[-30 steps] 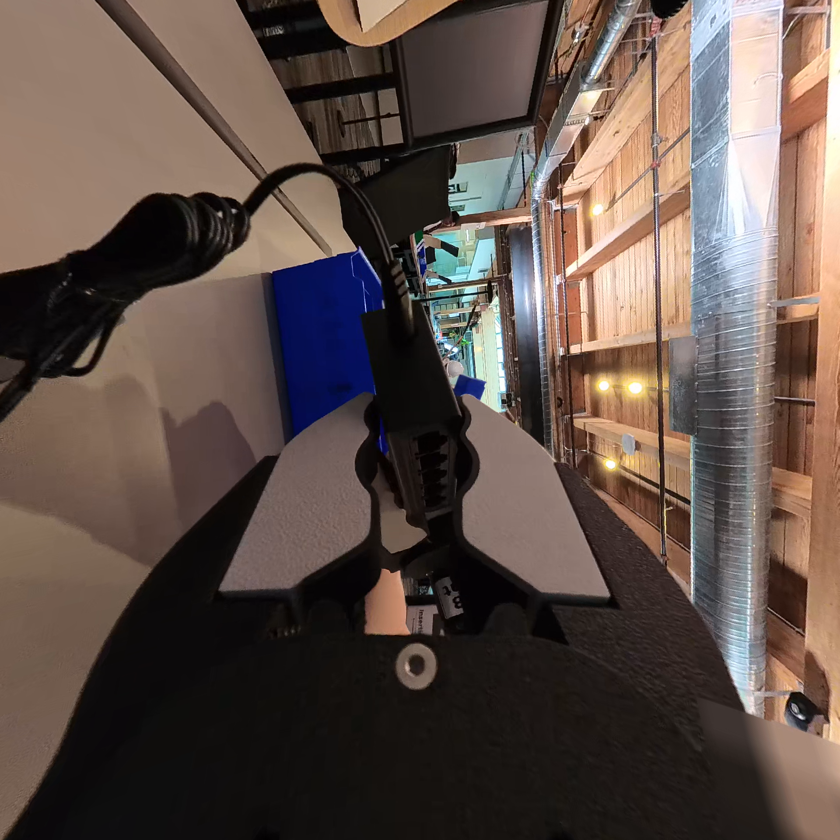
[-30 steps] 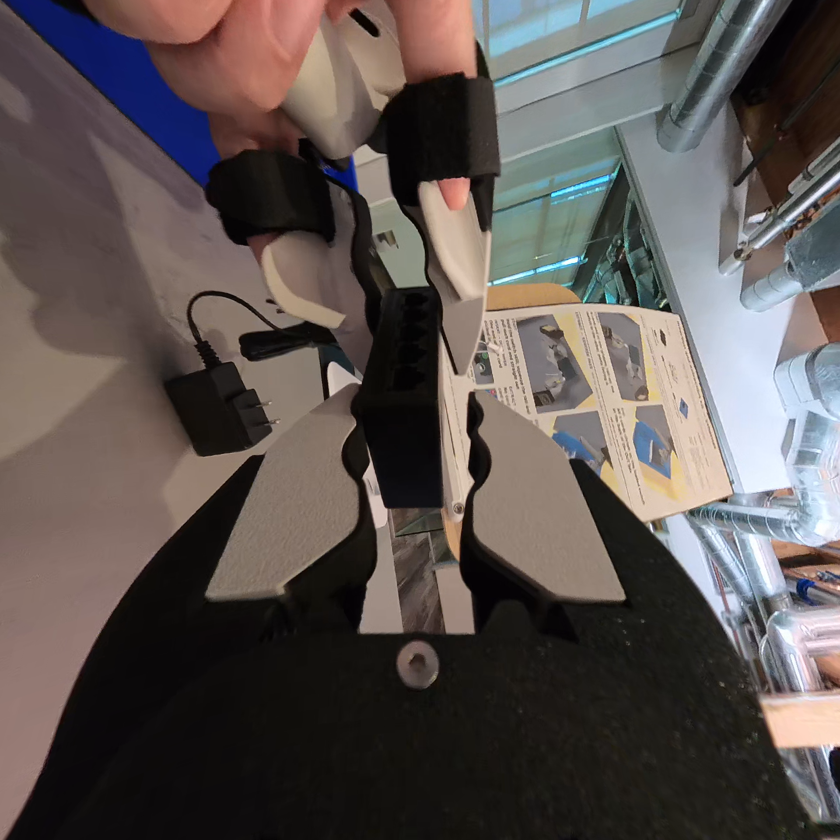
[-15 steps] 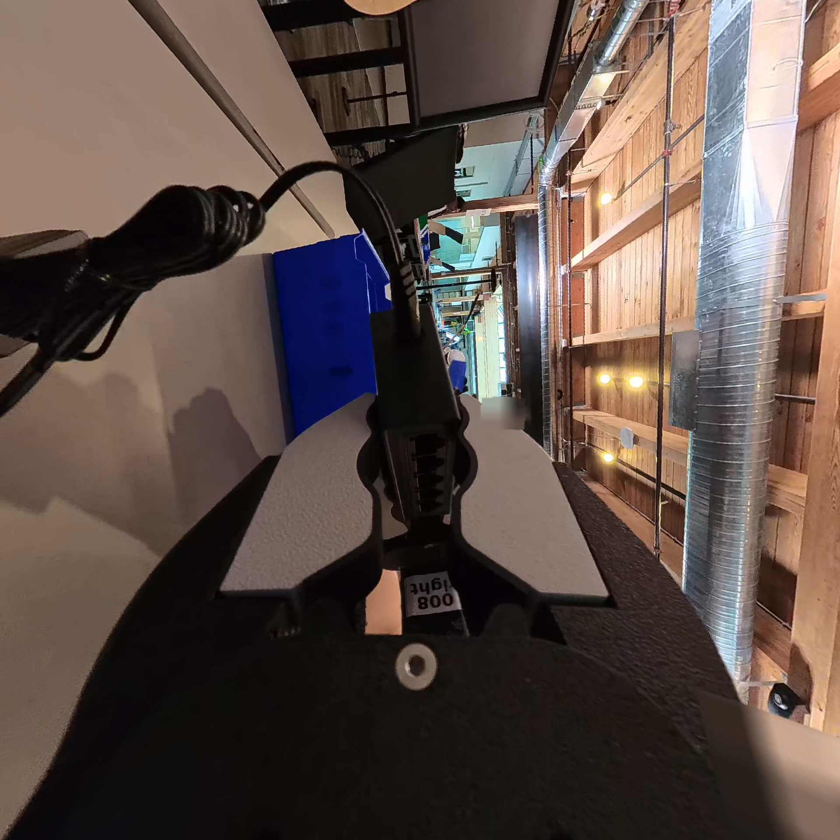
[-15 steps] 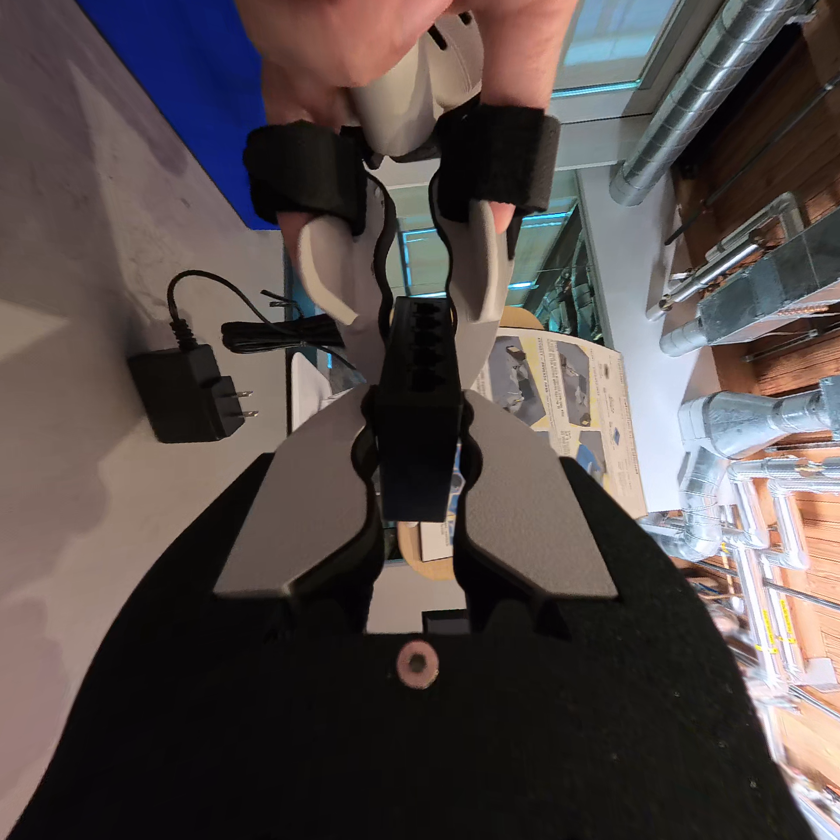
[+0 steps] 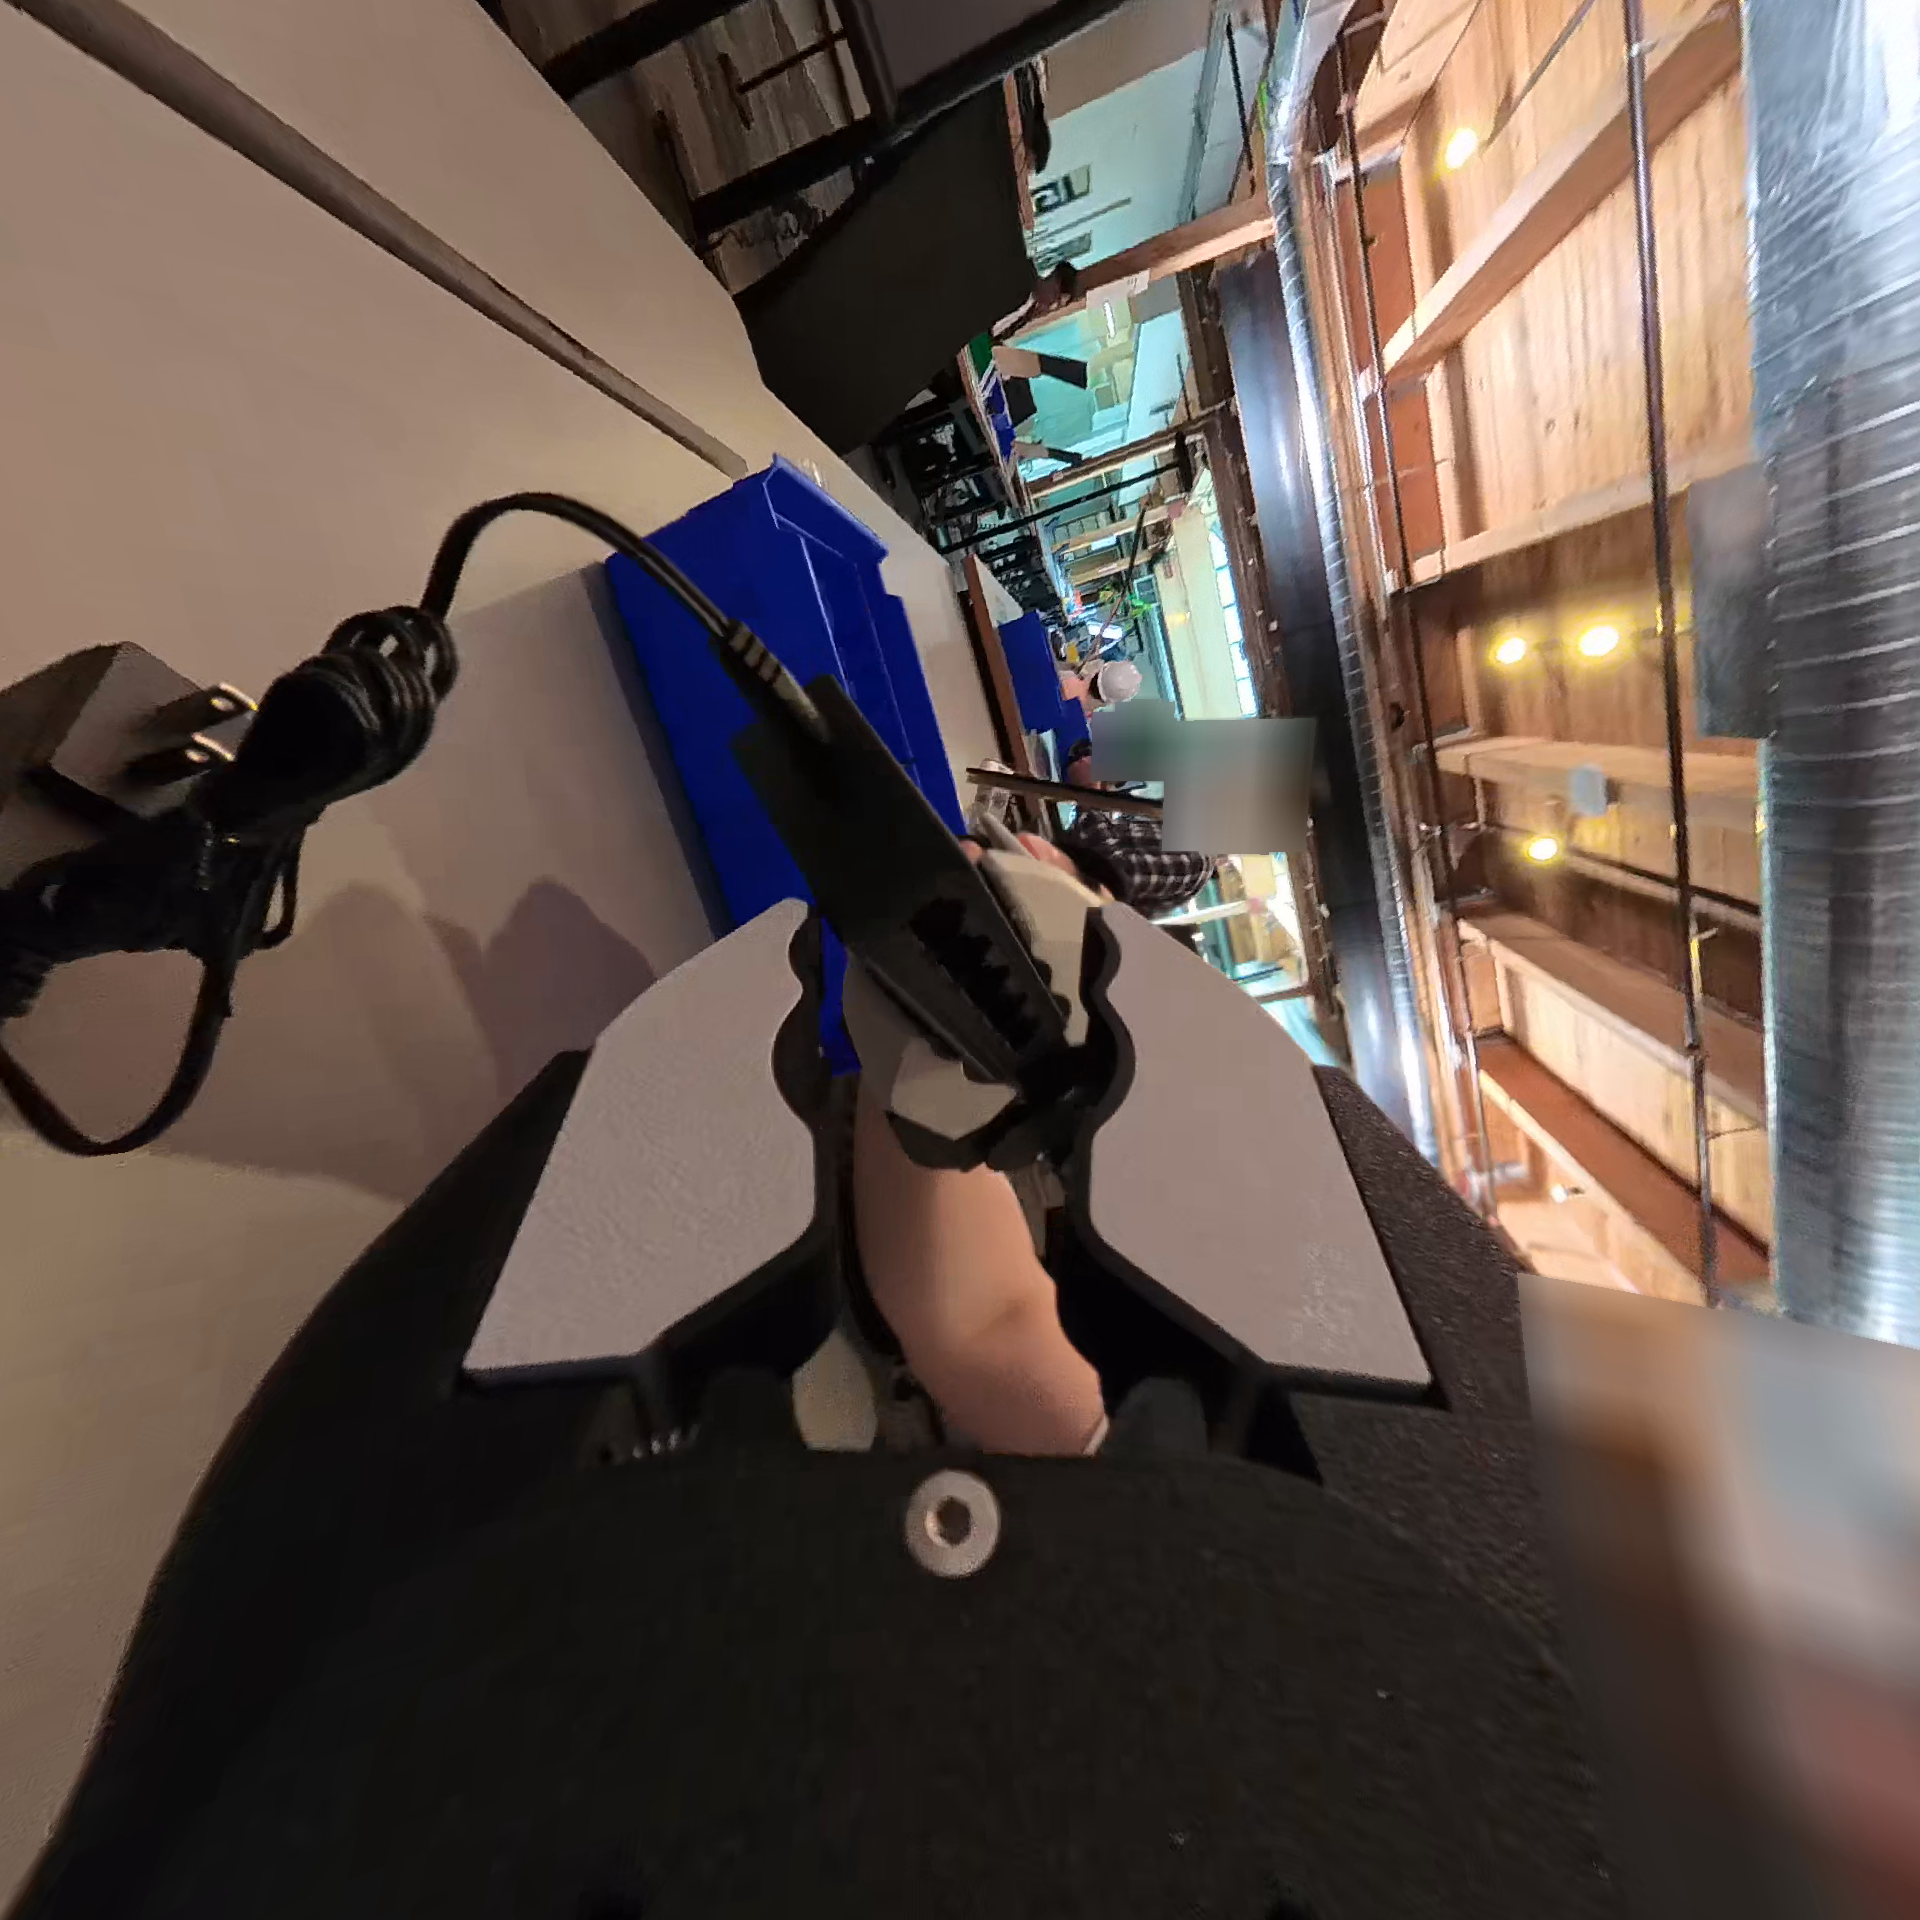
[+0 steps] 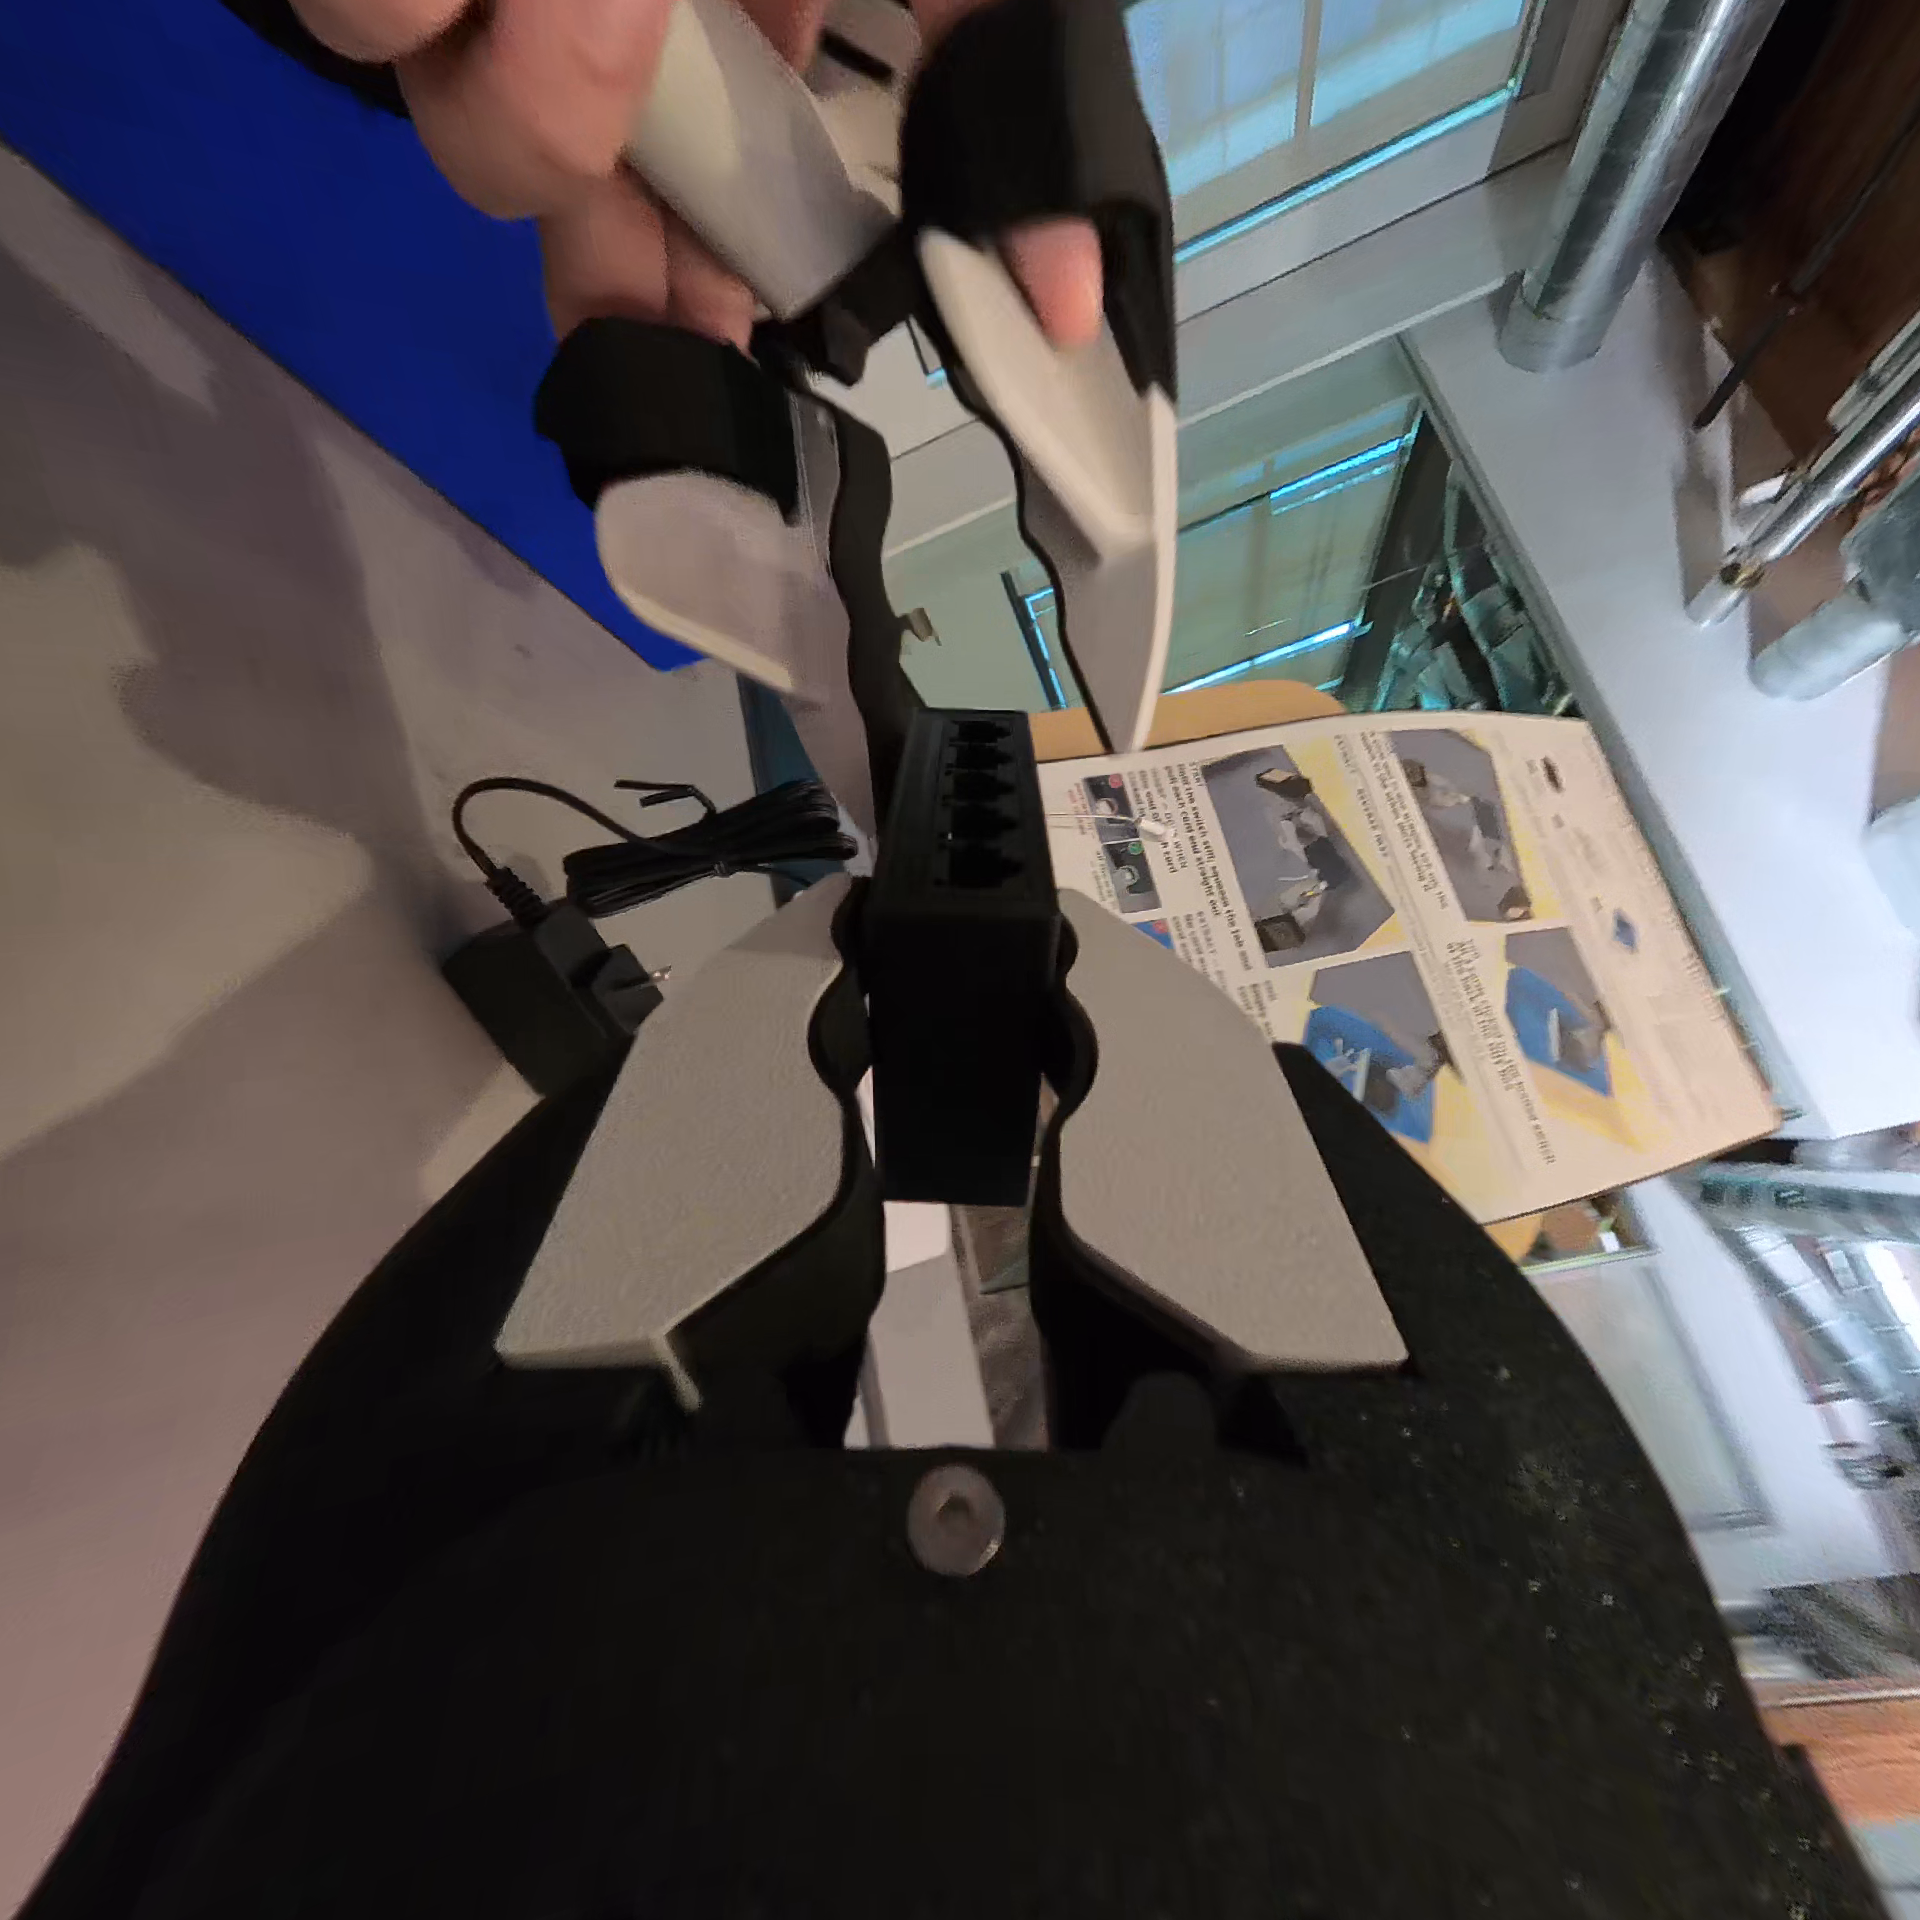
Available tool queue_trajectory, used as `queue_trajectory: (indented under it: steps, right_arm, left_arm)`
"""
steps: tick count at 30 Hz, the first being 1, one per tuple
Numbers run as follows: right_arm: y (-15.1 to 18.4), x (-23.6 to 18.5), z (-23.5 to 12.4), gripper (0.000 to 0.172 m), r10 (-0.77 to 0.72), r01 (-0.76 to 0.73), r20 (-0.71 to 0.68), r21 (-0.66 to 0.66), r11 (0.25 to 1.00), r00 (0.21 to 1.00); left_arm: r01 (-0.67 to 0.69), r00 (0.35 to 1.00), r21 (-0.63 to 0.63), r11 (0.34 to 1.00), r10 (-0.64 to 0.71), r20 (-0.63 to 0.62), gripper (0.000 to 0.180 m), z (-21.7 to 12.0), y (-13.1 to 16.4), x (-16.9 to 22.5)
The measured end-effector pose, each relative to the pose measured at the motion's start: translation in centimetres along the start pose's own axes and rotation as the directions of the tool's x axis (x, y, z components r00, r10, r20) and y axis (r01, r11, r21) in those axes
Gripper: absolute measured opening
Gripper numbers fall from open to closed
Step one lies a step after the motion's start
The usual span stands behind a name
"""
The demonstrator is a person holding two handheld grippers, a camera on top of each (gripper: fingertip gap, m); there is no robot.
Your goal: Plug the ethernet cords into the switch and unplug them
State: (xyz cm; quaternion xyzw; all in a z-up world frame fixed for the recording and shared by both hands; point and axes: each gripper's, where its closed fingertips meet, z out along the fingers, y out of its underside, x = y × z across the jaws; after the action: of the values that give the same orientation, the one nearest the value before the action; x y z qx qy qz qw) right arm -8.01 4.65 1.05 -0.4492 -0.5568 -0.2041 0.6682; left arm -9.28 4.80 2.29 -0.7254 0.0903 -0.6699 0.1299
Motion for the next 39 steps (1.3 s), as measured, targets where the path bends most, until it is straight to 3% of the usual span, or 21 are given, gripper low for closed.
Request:
queue_trajectory:
  steps: [4,9,13,15,18,20,22,26,27,30,36,39]
  right_arm:
    - [0.5,0.9,-0.1,0.029,0.162,-0.162,-0.002,0.020,0.987,0.987]
    - [0.8,1.6,0.0,0.029,0.386,-0.386,0.018,0.063,0.920,0.922]
    - [0.7,1.8,-0.4,0.029,0.373,-0.374,0.036,0.084,0.923,0.927]
    - [0.6,1.6,-0.6,0.029,0.316,-0.319,0.053,0.079,0.944,0.947]
    - [0.4,1.5,-0.6,0.029,0.283,-0.287,0.061,0.075,0.955,0.957]
    - [0.4,1.4,-0.5,0.029,0.281,-0.286,0.067,0.070,0.956,0.957]
    - [0.6,1.2,-0.3,0.029,0.274,-0.278,0.070,0.061,0.959,0.959]
    - [1.4,0.9,0.0,0.029,0.274,-0.277,0.072,0.033,0.960,0.959]
    - [1.6,0.8,0.0,0.029,0.272,-0.274,0.070,0.025,0.961,0.960]
    - [2.0,0.5,0.2,0.029,0.264,-0.265,0.073,0.001,0.964,0.962]
    - [2.4,0.0,0.3,0.029,0.254,-0.253,0.082,-0.021,0.967,0.964]
    - [2.2,0.1,0.2,0.029,0.243,-0.243,0.080,-0.018,0.970,0.967]
  left_arm:
    - [-0.146,0.989,-0.016,0.989,0.146,0.004,0.048,-2.1,0.3,2.1]
    - [-0.365,0.931,-0.065,0.929,0.362,-0.052,0.047,-5.7,1.9,6.2]
    - [-0.555,0.831,-0.074,0.829,0.556,-0.004,0.036,-10.9,1.4,7.0]
    - [-0.672,0.720,-0.111,0.732,0.681,0.133,0.027,-14.7,-0.3,5.6]
    - [-0.777,0.461,-0.260,0.573,0.799,0.386,0.015,-21.4,-3.4,2.8]
    - [-0.753,0.333,-0.385,0.534,0.813,0.477,0.012,-25.3,-4.1,1.1]
    - [-0.674,0.273,-0.493,0.550,0.805,0.526,0.019,-28.0,-3.8,-0.7]
    - [-0.473,0.248,-0.583,0.661,0.735,0.631,0.013,-30.9,-2.5,-5.7]
    - [-0.435,0.248,-0.548,0.715,0.680,0.690,0.010,-31.3,-2.5,-7.1]
    - [-0.356,0.342,-0.378,0.855,0.495,0.799,0.008,-30.6,-1.9,-10.9]
    - [-0.258,0.376,-0.211,0.943,0.299,0.877,0.019,-29.8,-3.6,-15.9]
    - [-0.134,0.319,-0.234,0.963,0.265,0.910,0.022,-30.3,-3.1,-18.4]
